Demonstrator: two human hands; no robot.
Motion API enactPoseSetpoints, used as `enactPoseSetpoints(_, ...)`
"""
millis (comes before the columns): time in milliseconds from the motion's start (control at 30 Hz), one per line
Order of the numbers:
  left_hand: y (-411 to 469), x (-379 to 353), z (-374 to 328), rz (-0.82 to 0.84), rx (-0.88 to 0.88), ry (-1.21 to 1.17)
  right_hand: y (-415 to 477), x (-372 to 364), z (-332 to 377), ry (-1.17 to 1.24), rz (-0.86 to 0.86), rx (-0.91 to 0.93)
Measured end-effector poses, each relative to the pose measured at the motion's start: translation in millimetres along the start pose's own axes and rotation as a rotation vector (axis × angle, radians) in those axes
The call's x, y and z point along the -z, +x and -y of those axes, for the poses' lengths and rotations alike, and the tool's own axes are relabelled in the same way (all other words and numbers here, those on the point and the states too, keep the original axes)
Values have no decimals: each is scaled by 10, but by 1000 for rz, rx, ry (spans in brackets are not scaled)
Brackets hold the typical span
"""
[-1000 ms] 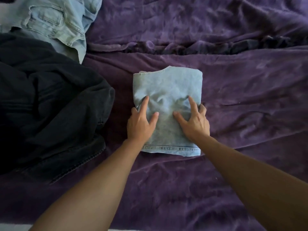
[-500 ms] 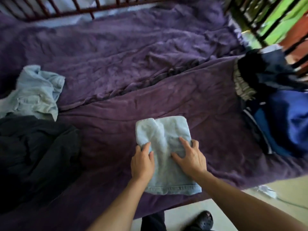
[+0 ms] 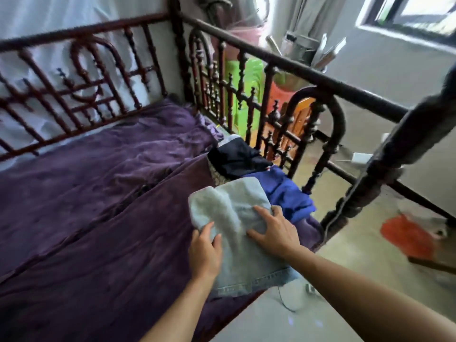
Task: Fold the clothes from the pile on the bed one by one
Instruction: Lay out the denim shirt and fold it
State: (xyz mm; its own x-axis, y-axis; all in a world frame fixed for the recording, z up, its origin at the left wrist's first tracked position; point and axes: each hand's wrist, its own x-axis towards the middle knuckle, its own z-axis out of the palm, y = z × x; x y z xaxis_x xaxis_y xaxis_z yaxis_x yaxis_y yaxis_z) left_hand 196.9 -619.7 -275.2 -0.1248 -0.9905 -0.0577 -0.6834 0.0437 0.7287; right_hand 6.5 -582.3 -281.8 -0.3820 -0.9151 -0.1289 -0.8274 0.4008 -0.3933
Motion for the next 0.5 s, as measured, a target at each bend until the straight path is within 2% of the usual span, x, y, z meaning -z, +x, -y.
enactPoseSetpoints(233,341,-503,-767,79,0,-95,601,651,-634,-40,-3,6)
enactPoseSetpoints(500,1051,-1249,-1027,199,133,-234,1673,694,-1169,-101,51,30)
